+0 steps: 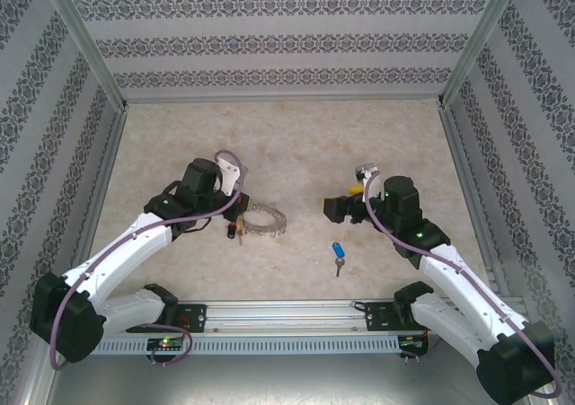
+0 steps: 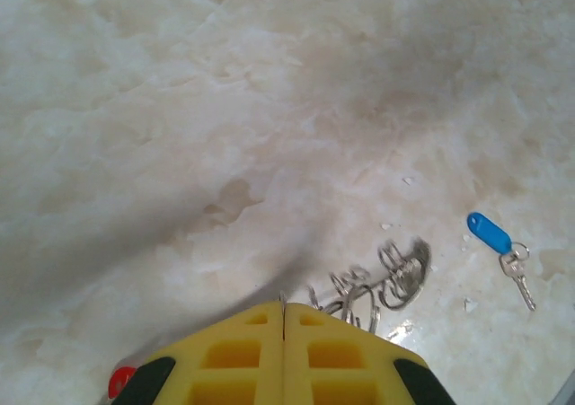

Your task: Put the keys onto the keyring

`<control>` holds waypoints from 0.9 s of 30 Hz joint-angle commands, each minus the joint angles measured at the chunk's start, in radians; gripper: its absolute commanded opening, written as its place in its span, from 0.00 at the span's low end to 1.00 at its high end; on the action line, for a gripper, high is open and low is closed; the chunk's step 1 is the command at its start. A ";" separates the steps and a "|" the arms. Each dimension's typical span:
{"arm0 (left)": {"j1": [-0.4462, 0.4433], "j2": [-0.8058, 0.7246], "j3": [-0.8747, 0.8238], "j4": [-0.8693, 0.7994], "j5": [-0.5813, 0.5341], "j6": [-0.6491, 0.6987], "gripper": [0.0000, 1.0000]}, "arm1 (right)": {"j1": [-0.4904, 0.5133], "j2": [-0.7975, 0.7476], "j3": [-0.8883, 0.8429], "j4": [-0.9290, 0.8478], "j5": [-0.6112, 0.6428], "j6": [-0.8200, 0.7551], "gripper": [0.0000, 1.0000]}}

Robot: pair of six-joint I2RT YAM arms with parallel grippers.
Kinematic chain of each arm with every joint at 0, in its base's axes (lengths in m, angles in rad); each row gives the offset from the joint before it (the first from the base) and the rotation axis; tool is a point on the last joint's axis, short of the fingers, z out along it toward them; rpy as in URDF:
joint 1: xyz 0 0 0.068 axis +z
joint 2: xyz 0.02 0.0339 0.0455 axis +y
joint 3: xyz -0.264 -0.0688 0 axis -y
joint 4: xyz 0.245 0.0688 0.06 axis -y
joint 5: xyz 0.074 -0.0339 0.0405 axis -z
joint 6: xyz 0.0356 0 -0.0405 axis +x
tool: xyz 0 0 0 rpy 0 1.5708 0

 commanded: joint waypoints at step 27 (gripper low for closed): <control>-0.192 -0.181 -0.153 0.563 0.273 0.060 0.00 | 0.338 0.078 0.027 0.348 -0.276 -0.143 0.27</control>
